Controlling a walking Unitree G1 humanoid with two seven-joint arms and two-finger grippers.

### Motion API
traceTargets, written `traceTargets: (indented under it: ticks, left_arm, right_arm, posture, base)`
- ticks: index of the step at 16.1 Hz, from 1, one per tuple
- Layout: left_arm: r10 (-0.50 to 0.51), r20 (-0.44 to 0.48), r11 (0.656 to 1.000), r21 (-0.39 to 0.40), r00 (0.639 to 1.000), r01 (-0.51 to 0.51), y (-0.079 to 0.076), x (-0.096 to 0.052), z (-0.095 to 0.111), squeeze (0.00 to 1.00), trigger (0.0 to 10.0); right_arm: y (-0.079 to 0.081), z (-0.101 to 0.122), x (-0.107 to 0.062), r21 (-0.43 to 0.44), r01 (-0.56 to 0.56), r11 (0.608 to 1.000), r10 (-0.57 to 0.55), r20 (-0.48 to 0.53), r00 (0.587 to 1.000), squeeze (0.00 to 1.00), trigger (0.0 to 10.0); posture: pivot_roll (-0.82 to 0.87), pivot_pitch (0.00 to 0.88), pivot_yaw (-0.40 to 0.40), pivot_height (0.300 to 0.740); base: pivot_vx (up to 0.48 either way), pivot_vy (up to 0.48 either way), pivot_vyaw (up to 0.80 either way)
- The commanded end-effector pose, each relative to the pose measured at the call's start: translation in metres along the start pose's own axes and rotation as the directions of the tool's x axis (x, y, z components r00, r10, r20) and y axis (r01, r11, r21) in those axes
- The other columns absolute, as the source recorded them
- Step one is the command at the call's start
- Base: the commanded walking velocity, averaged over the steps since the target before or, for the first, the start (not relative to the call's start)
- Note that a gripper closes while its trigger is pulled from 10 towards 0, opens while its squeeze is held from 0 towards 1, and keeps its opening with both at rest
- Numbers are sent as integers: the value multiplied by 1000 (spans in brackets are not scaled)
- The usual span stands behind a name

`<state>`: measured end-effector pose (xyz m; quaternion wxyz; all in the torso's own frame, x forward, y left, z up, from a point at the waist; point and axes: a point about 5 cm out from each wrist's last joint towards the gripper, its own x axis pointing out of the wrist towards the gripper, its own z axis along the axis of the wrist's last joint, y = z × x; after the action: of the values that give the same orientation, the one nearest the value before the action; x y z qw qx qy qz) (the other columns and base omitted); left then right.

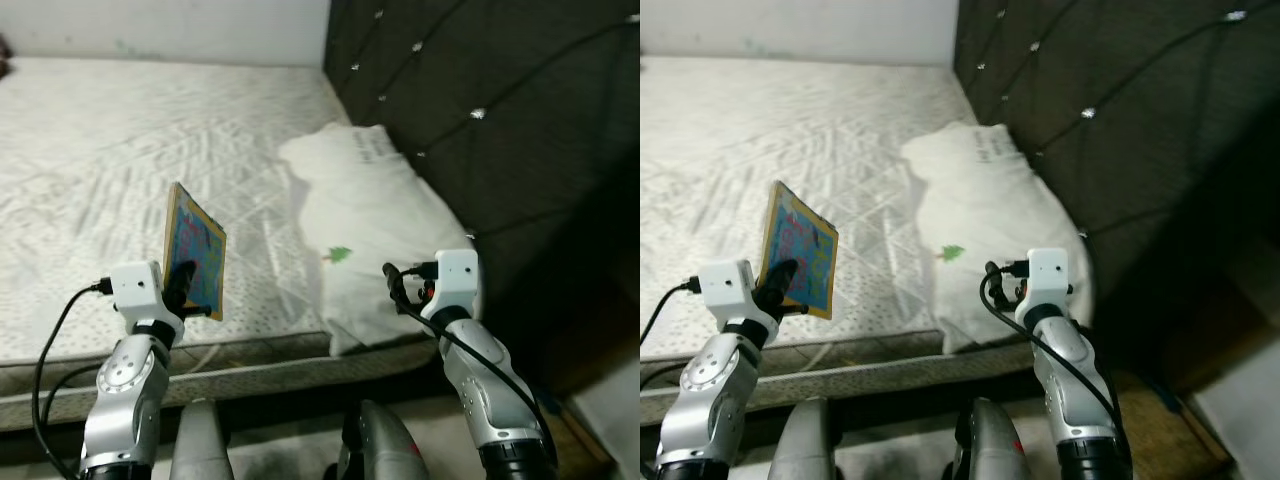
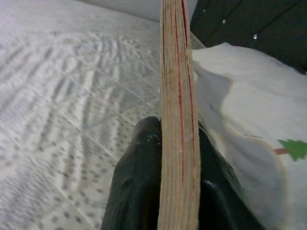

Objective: Clean up the room

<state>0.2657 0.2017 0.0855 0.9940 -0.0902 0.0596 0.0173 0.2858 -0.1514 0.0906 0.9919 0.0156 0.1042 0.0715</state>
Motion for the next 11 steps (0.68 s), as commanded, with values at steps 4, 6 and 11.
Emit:
traceTargets:
  ticks: [4, 6, 11]
  left_arm:
    - [42, 14, 993, -110, 999, -40, 6, 9, 9, 0, 10000]
    - [34, -12, 988, -149, 999, -36, 6, 19, 7, 0, 10000]
    - [70, -73, 966, -245, 995, -86, 8, 34, -6, 0, 10000]
  right_arm:
    - [2, 6, -1, -23, -25, 999, 26, 23, 999, 0, 10000]
    - [-5, 4, -7, 0, 13, 1000, -13, 21, 1000, 0, 10000]
    - [-17, 10, -39, 32, 58, 998, -58, 16, 998, 0, 10000]
  posture:
    - [-48, 48, -125, 620]
    - [-45, 56, -135, 620]
    - [-122, 105, -141, 620]
  base:
    - [0, 0, 406]
    - [0, 0, 0]
    - [0, 0, 0]
